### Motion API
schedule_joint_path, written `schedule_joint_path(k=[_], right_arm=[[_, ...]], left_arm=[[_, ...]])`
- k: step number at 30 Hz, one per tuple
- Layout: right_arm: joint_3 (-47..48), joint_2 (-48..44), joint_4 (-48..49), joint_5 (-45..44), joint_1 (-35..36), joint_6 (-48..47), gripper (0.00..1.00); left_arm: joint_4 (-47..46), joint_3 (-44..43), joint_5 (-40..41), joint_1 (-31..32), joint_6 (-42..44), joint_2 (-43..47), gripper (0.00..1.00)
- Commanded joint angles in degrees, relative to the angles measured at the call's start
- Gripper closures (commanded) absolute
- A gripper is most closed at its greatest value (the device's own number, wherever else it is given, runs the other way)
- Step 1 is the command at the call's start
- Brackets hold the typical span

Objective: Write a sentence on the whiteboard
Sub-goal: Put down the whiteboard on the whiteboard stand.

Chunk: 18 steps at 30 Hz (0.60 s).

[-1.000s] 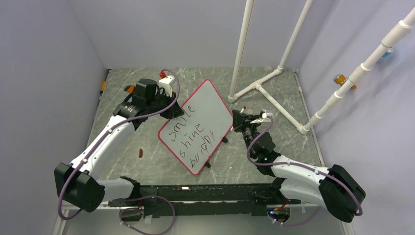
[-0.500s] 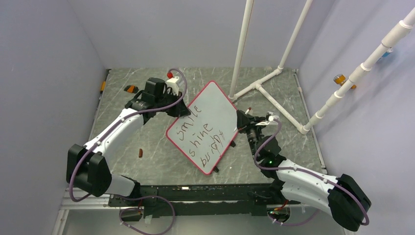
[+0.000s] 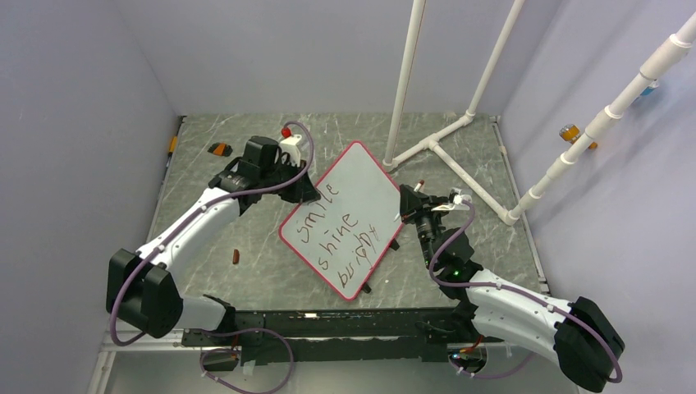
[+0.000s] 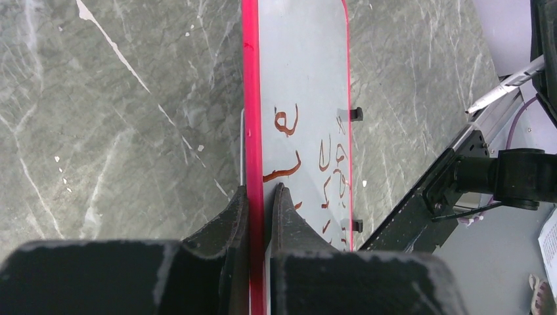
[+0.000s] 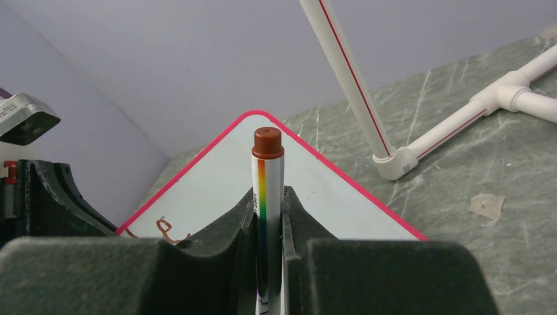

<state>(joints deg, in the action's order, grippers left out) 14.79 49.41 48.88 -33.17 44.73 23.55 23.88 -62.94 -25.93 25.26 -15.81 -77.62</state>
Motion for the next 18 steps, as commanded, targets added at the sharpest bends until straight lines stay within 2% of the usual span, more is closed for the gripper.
schedule_joint_path(k=[1,4,18], right_arm=[[-0.2,-0.8,0.2,-1.0,0.3,-0.9,1.00],[-0.1,-0.5,0.2,-0.9,0.3,-0.8,1.00],[-0.1,-0.6,-0.5,-1.1,0.3,-0.3,1.00]], left_arm=[[9.7,2.5,3.4,1.7,5.8,0.5,1.00],[10.3,2.8,4.5,1.8,5.4,0.4,1.00],[9.4,4.9,7.0,2.0,4.0,1.7,0.78]])
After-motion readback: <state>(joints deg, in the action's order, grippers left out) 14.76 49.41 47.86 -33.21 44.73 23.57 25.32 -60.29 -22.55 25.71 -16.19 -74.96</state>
